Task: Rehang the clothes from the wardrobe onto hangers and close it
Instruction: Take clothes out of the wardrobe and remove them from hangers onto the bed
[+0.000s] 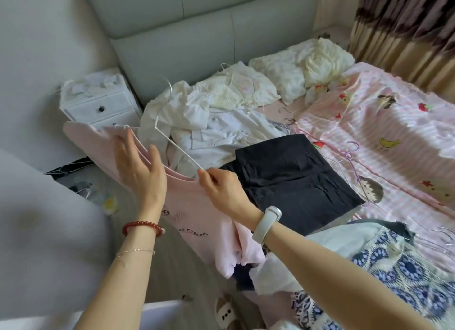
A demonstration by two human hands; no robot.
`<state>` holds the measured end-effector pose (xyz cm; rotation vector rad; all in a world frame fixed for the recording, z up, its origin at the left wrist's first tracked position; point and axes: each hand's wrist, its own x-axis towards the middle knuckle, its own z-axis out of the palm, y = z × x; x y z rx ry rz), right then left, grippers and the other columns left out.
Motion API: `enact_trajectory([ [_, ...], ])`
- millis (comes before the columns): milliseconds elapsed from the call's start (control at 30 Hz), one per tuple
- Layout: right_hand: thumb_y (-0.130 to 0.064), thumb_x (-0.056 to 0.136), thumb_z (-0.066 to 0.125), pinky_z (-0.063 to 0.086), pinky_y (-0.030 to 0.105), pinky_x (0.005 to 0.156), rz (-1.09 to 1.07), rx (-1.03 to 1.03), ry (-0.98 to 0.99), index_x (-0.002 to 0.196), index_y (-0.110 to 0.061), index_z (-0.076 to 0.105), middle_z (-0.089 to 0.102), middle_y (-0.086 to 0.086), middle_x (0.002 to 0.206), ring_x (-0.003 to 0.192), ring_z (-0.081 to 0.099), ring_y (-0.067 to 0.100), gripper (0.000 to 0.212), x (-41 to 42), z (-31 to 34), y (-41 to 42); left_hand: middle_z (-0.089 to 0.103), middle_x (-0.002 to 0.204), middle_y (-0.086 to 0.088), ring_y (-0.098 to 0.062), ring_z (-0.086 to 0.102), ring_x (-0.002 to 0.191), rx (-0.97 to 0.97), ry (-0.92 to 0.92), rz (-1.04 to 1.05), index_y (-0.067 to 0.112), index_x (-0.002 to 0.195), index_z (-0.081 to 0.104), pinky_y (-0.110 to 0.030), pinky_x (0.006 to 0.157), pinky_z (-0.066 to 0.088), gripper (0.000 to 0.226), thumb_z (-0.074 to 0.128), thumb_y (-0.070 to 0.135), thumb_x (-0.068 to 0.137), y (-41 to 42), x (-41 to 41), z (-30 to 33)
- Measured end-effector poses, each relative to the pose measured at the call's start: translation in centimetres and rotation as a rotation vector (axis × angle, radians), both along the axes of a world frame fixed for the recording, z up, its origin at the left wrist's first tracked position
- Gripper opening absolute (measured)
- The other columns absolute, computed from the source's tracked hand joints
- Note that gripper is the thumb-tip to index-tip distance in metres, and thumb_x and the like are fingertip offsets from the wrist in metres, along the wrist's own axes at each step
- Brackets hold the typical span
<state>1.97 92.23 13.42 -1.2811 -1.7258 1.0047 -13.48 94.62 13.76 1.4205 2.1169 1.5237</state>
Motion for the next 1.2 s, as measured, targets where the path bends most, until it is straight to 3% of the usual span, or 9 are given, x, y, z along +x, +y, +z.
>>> enact_trajectory([
  [133, -0.025, 0.096, 0.044, 0.025, 0.013, 0.043, 0.024, 0.02, 0.167, 0.052, -0.018, 0.032, 0.027, -0.011, 0.044, 0.041, 0.029, 0.003, 0.046, -3.1, 1.8, 3.9, 0.022, 0.153, -0.001, -0.014, 0.018, 0.141, 0.131, -0.018, 0.036, 0.026, 0.145, 0.025, -0.039, 0.116, 0.018, 0.055, 0.036, 0.039, 0.093, 3.0, -3.3, 2.9],
  [300, -0.023, 0.095, 0.044, 0.019, 0.015, 0.043, -0.006, 0.009, 0.305, 0.051, -0.02, 0.024, 0.022, -0.013, 0.042, 0.042, 0.022, 0.005, 0.049, -4.9, 3.2, 8.8, 0.024, 0.151, -0.016, -0.028, 0.014, 0.142, 0.183, 0.071, 0.042, 0.008, 0.141, 0.034, -0.035, 0.116, 0.014, 0.05, 0.043, 0.019, 0.093, 8.1, -3.7, 5.5],
  [400, -0.023, 0.095, 0.045, 0.017, 0.014, 0.042, -0.076, -0.028, 0.371, 0.05, -0.022, 0.021, 0.02, -0.013, 0.039, 0.04, 0.019, 0.004, 0.05, -4.5, 3.3, 12.6, 0.018, 0.153, -0.015, -0.027, 0.007, 0.143, 0.17, 0.046, -0.033, 0.008, 0.141, 0.033, -0.032, 0.116, 0.01, 0.049, 0.044, 0.016, 0.094, 11.9, -2.4, 5.3],
  [567, -0.024, 0.094, 0.046, 0.016, 0.013, 0.039, -0.256, -0.094, 0.403, 0.05, -0.022, 0.019, 0.019, -0.013, 0.038, 0.039, 0.017, 0.004, 0.051, 0.4, 0.7, 19.9, 0.012, 0.156, -0.002, -0.017, 0.0, 0.144, -0.02, 0.064, -0.214, 0.02, 0.145, 0.026, -0.025, 0.113, 0.003, 0.051, 0.043, 0.022, 0.097, 17.9, 1.6, 1.1],
  [833, -0.03, 0.094, 0.044, 0.026, 0.027, 0.053, -0.647, -0.289, 0.285, 0.052, -0.016, 0.034, 0.027, -0.002, 0.051, 0.05, 0.029, 0.01, 0.045, 13.4, -10.5, 31.7, 0.021, 0.153, -0.005, -0.02, 0.013, 0.143, -0.427, 0.21, -0.537, 0.016, 0.144, 0.027, -0.043, 0.115, 0.017, 0.056, 0.049, 0.025, 0.093, 25.5, 10.5, -10.9],
  [900, -0.026, 0.094, 0.042, 0.03, 0.028, 0.057, -0.721, -0.321, 0.22, 0.055, -0.01, 0.039, 0.032, 0.001, 0.052, 0.055, 0.034, 0.014, 0.042, 15.5, -13.3, 33.5, 0.018, 0.154, -0.004, -0.021, 0.012, 0.143, -0.547, 0.269, -0.66, 0.017, 0.146, 0.022, -0.045, 0.115, 0.016, 0.061, 0.049, 0.032, 0.093, 25.0, 12.4, -14.4],
  [1067, -0.023, 0.093, 0.043, 0.023, 0.026, 0.051, -0.755, -0.4, 0.186, 0.049, -0.017, 0.027, 0.025, -0.002, 0.05, 0.05, 0.025, 0.011, 0.048, 17.8, -17.6, 37.3, 0.001, 0.157, -0.002, -0.024, 0.002, 0.144, -0.809, 0.504, -0.793, 0.026, 0.147, -0.002, -0.051, 0.114, 0.01, 0.097, 0.048, 0.07, 0.077, 22.0, 17.6, -20.6],
  [1133, -0.023, 0.091, 0.045, 0.024, 0.026, 0.05, -0.757, -0.451, 0.226, 0.048, -0.018, 0.029, 0.026, -0.001, 0.052, 0.051, 0.026, 0.011, 0.047, 18.0, -18.1, 39.0, 0.014, 0.154, -0.011, -0.031, 0.016, 0.141, -0.785, 0.575, -0.751, 0.02, 0.148, 0.006, -0.054, 0.111, 0.021, 0.105, 0.064, 0.06, 0.07, 21.8, 19.7, -21.7],
  [1200, -0.023, 0.088, 0.047, 0.024, 0.023, 0.046, -0.787, -0.505, 0.237, 0.046, -0.02, 0.03, 0.027, -0.002, 0.051, 0.049, 0.027, 0.011, 0.046, 18.4, -18.3, 40.6, 0.036, 0.145, -0.016, -0.034, 0.038, 0.13, -0.712, 0.57, -0.639, 0.014, 0.145, 0.026, -0.049, 0.102, 0.038, 0.086, 0.071, 0.032, 0.074, 23.0, 20.0, -22.7],
])
